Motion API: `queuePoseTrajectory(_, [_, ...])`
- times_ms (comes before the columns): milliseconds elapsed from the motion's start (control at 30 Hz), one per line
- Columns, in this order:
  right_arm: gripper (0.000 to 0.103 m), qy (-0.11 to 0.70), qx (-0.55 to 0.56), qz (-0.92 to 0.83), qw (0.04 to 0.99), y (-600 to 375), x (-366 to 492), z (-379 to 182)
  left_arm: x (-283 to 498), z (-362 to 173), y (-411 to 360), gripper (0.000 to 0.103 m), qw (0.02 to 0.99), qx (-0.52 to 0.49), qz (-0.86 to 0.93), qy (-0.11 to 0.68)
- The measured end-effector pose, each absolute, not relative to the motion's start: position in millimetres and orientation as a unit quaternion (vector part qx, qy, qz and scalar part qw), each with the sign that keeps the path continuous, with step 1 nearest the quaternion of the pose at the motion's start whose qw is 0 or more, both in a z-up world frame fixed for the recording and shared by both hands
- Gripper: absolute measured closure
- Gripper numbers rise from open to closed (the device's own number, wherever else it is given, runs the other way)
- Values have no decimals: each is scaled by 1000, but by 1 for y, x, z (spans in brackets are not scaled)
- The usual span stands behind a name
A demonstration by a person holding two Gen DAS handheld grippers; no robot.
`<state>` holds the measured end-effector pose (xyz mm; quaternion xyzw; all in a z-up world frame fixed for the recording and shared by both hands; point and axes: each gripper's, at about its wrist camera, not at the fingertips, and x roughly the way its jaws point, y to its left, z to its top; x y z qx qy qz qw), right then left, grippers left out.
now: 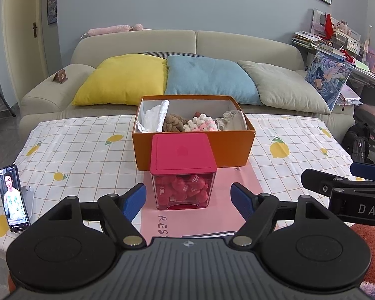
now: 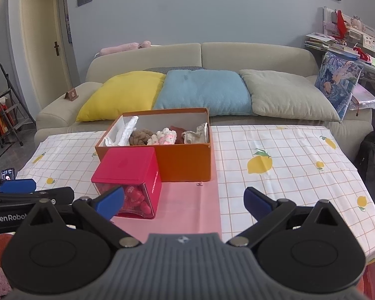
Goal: Organize soft objects
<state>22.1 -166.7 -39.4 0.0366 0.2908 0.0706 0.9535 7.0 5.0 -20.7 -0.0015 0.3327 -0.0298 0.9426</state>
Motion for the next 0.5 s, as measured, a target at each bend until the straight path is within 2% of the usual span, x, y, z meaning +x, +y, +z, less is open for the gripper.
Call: queuePoseTrajectory(500, [3, 296, 38, 68, 952, -168, 23, -41, 7, -21, 5, 13, 942, -2, -32, 334])
